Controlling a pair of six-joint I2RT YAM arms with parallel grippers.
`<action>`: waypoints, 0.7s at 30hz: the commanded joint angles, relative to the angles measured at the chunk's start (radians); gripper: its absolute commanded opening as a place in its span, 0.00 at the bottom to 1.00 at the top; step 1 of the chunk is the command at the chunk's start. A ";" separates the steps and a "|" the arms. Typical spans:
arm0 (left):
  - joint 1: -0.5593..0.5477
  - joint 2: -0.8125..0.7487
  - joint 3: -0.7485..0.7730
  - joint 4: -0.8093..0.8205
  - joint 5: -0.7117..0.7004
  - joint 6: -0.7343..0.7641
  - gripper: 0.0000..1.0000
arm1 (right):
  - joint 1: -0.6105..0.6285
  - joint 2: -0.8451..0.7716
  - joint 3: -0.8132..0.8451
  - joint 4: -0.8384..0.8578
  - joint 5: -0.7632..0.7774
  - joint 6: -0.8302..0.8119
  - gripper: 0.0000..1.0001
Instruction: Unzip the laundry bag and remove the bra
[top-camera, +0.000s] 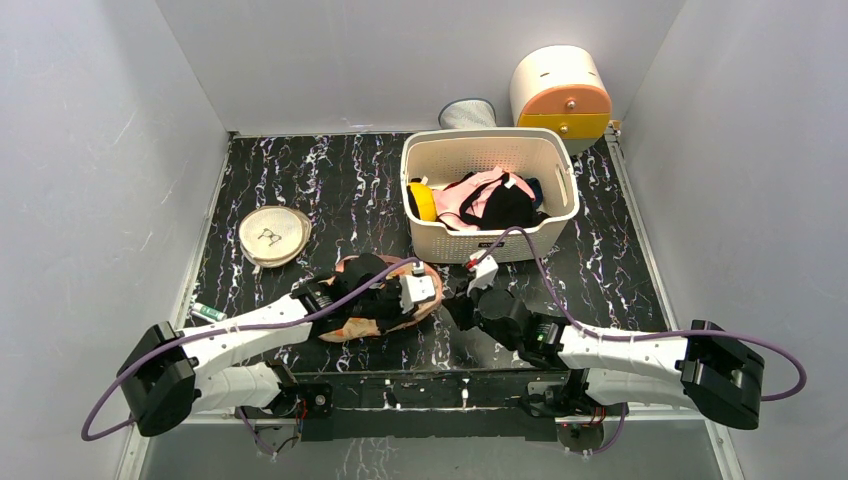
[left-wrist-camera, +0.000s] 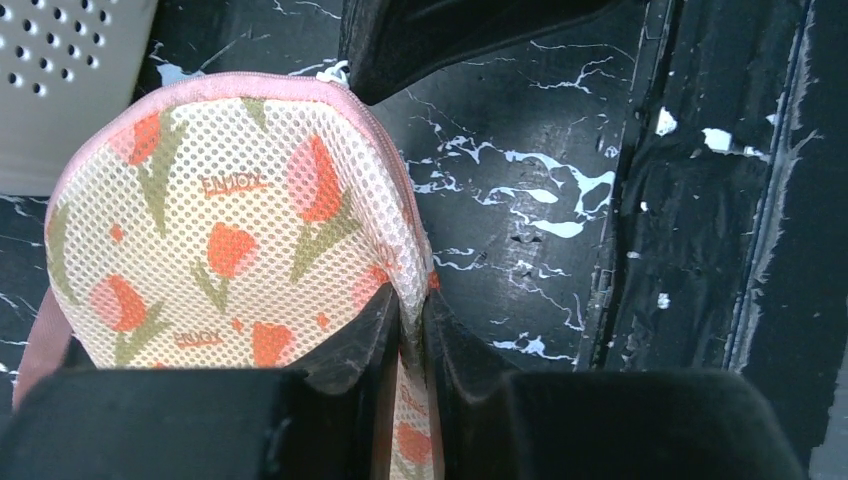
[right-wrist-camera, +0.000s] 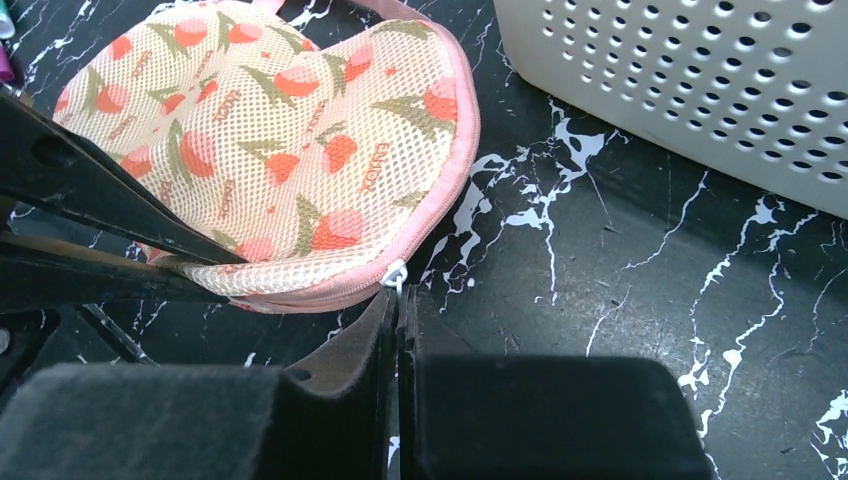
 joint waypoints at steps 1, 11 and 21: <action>-0.010 -0.021 0.019 -0.063 0.055 -0.007 0.20 | -0.019 -0.031 0.000 0.043 -0.039 -0.046 0.00; -0.012 -0.068 -0.036 0.159 0.025 -0.310 0.53 | -0.017 0.009 0.028 0.081 -0.240 -0.048 0.00; -0.042 -0.021 -0.040 0.156 -0.152 -0.429 0.52 | -0.018 -0.004 0.006 0.116 -0.330 -0.020 0.00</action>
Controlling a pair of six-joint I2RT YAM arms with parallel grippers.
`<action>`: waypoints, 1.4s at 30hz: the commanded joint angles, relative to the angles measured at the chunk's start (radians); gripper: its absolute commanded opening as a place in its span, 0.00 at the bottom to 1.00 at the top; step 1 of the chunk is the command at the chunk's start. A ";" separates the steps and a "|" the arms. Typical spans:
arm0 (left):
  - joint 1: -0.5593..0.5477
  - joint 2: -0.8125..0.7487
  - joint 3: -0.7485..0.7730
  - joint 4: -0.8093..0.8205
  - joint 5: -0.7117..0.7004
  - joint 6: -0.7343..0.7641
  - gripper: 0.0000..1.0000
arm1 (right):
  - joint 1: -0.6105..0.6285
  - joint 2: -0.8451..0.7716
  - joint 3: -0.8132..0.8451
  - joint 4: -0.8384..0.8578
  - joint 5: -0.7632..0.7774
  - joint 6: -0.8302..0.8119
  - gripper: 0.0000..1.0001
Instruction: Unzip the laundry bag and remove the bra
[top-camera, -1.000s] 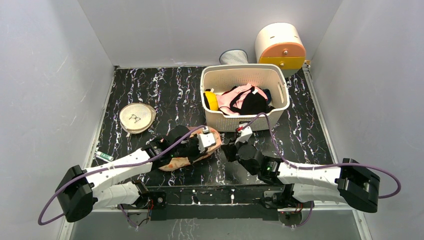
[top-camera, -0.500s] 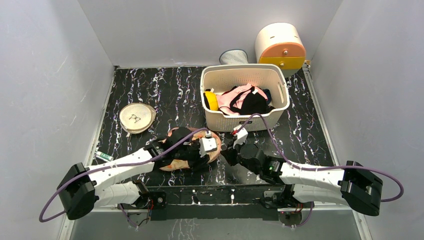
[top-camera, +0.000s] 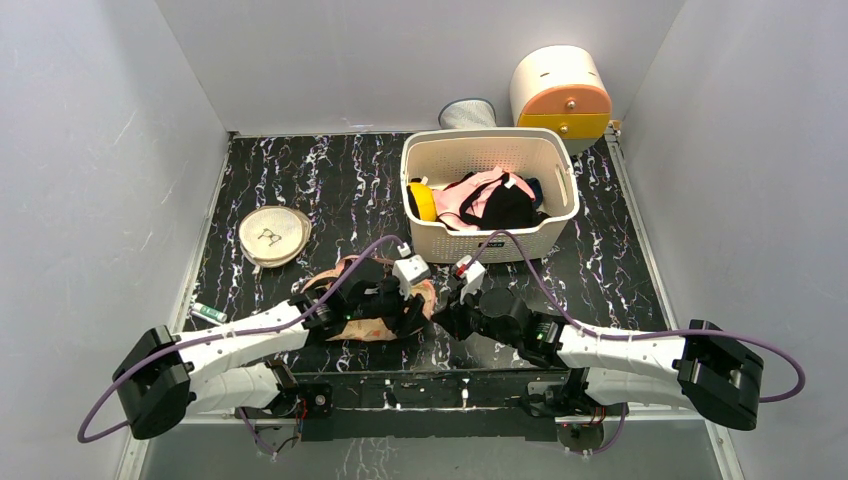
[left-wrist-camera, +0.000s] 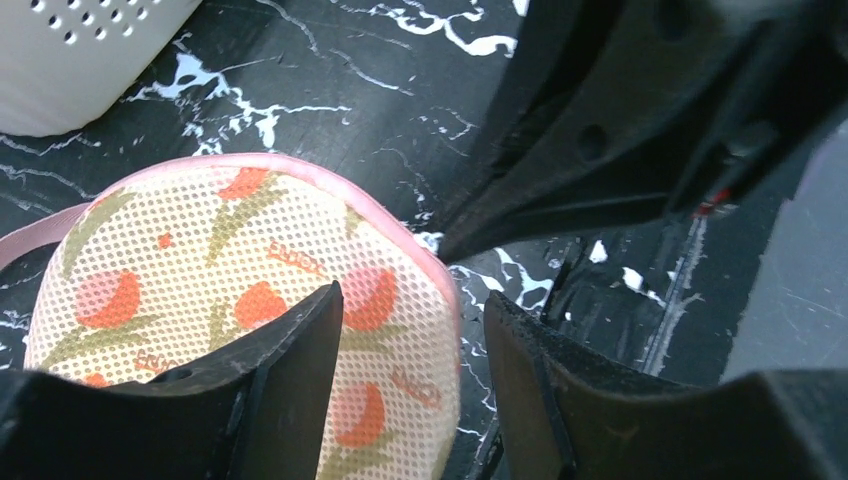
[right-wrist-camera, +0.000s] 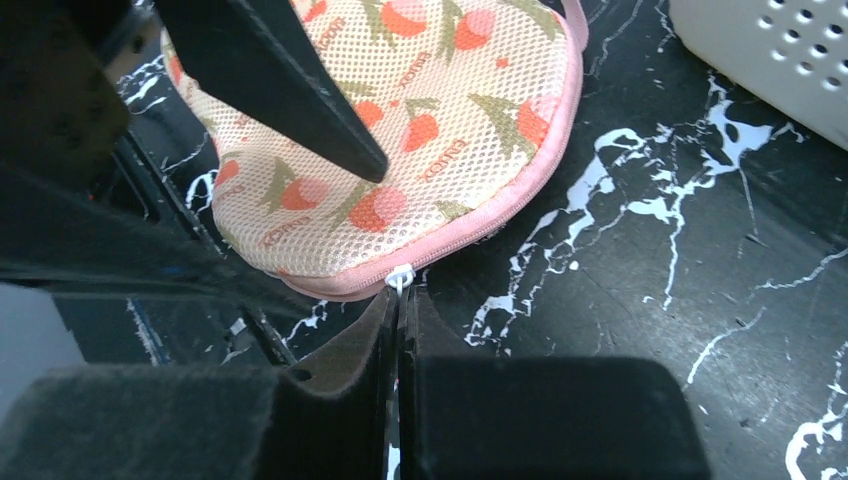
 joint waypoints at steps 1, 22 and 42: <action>-0.019 0.034 0.023 -0.032 -0.094 -0.013 0.51 | -0.003 -0.013 0.009 0.111 -0.063 0.019 0.00; -0.049 0.036 0.157 -0.332 0.050 0.293 0.00 | -0.010 0.022 0.028 -0.001 0.121 0.023 0.00; -0.049 0.004 0.065 -0.234 0.082 0.159 0.33 | -0.220 0.079 0.060 0.043 -0.253 -0.130 0.00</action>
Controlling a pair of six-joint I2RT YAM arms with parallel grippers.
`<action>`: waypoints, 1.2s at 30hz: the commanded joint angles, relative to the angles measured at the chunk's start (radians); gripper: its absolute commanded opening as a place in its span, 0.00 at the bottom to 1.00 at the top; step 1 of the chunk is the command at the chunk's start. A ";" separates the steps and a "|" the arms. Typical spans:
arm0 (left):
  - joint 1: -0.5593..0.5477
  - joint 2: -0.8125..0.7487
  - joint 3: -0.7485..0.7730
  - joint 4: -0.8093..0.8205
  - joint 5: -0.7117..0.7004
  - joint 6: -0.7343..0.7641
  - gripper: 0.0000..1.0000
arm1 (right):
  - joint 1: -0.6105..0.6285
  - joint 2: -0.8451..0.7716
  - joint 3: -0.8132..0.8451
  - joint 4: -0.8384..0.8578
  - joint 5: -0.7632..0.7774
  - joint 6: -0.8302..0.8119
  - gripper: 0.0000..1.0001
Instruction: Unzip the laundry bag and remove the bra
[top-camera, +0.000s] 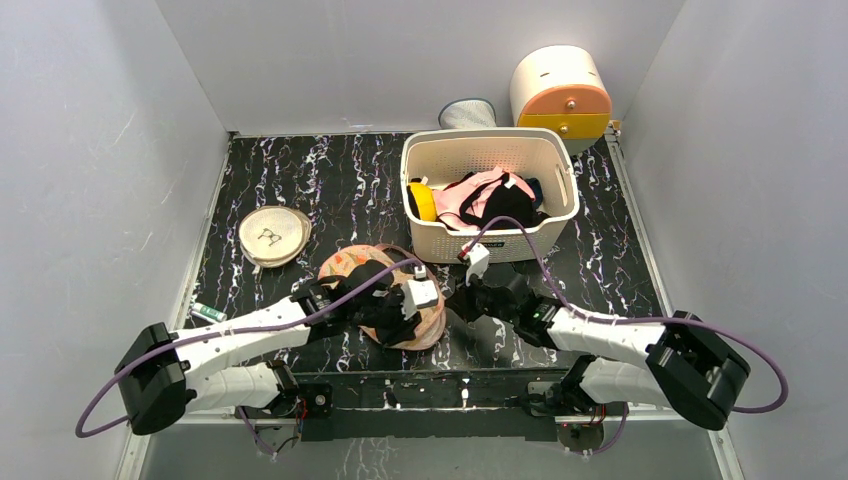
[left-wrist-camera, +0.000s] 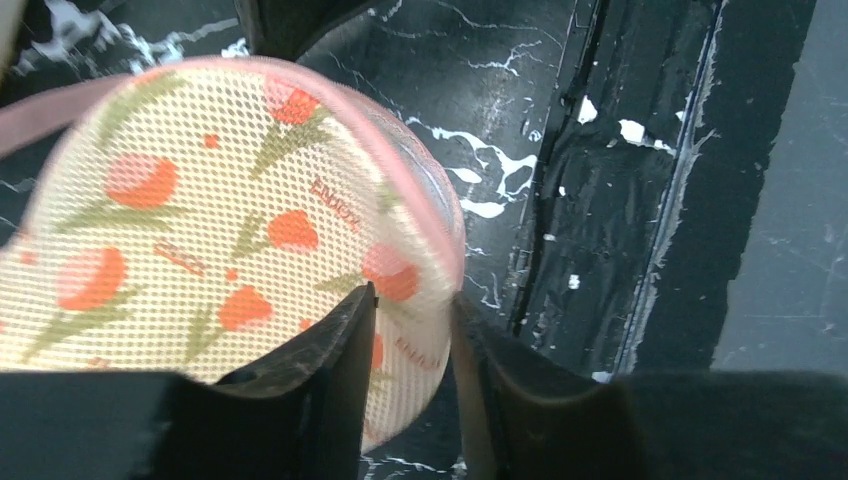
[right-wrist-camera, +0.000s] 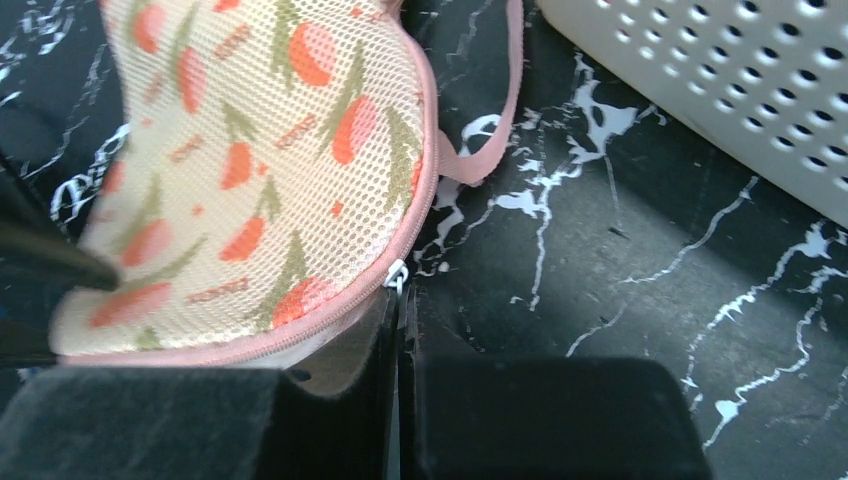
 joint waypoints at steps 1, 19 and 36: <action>-0.005 -0.031 -0.048 0.100 0.026 -0.153 0.39 | 0.022 -0.057 0.020 0.067 -0.102 -0.023 0.00; -0.008 -0.014 -0.030 0.188 -0.192 -0.382 0.58 | 0.110 -0.058 0.016 0.153 -0.113 0.093 0.00; -0.010 -0.018 0.085 -0.106 -0.158 -0.054 0.03 | 0.119 -0.006 0.026 0.156 -0.009 0.166 0.00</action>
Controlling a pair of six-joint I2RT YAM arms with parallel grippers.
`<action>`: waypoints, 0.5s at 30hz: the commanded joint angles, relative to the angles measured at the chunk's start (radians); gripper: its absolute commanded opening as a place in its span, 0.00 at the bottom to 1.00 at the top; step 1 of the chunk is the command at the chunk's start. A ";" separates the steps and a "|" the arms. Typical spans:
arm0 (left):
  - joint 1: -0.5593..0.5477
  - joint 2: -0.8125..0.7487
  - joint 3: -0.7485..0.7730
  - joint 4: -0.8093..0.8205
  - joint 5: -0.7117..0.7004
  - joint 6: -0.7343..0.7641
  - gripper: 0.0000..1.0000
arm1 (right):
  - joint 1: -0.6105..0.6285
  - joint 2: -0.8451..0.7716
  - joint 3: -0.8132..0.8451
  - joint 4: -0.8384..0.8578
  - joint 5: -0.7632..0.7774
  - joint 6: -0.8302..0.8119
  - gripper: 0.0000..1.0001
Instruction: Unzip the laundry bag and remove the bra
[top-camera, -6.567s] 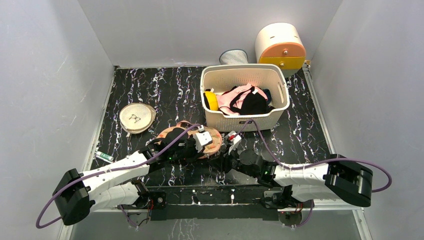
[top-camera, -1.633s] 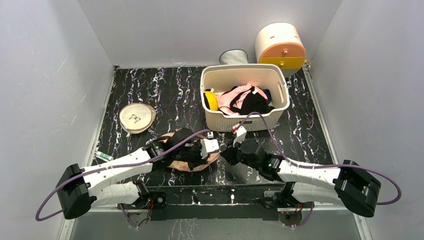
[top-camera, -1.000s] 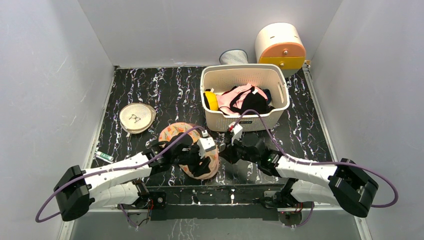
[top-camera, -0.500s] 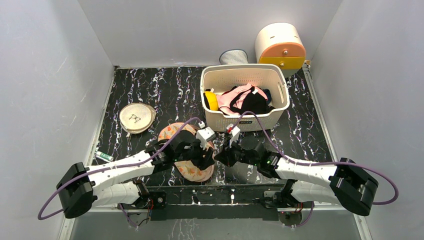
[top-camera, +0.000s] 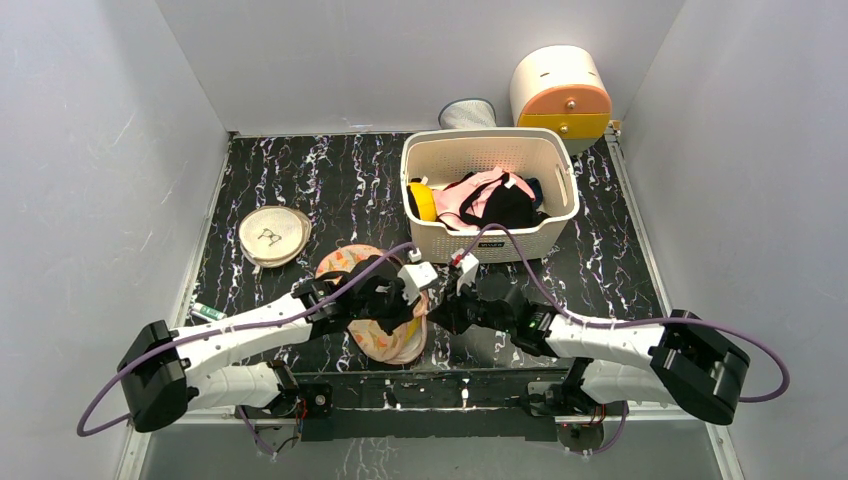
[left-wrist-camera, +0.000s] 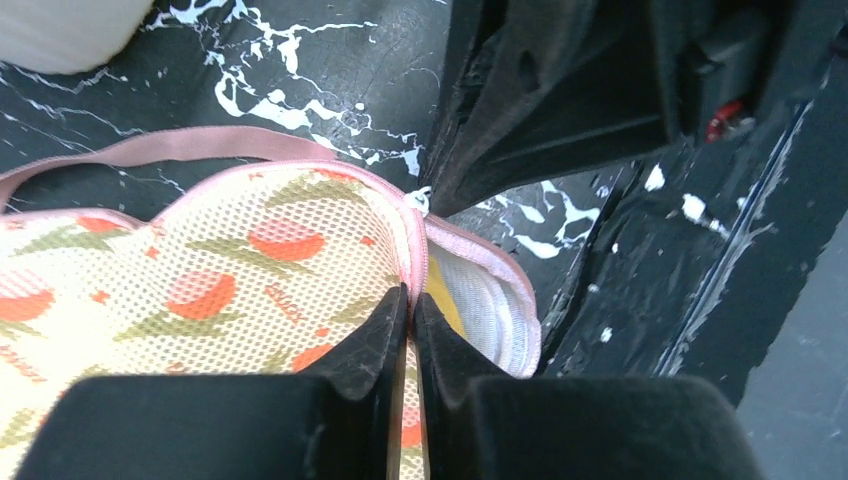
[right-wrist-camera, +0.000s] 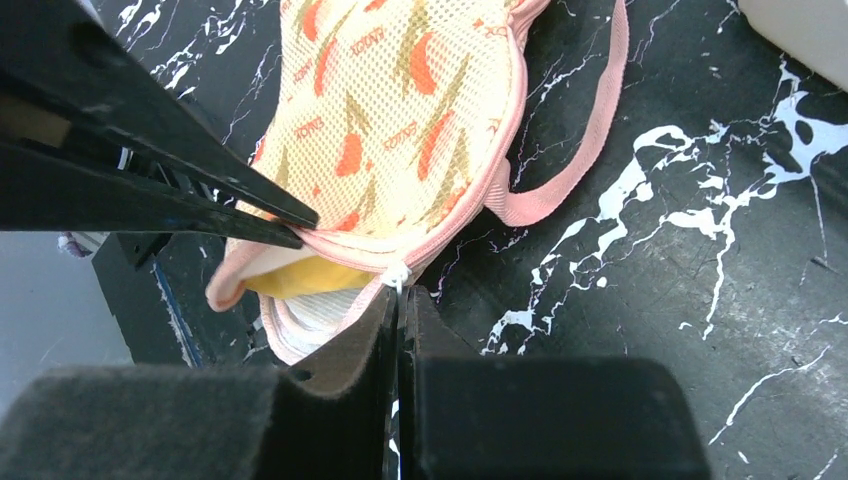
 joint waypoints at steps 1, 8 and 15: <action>-0.003 -0.054 0.069 -0.159 0.041 0.183 0.01 | 0.004 0.016 0.031 0.072 0.078 0.053 0.00; -0.003 -0.144 0.049 -0.245 0.018 0.258 0.00 | -0.053 0.005 0.019 0.086 0.076 0.068 0.00; -0.003 -0.186 0.049 -0.270 -0.032 0.242 0.00 | -0.155 0.107 0.089 0.061 0.004 0.020 0.00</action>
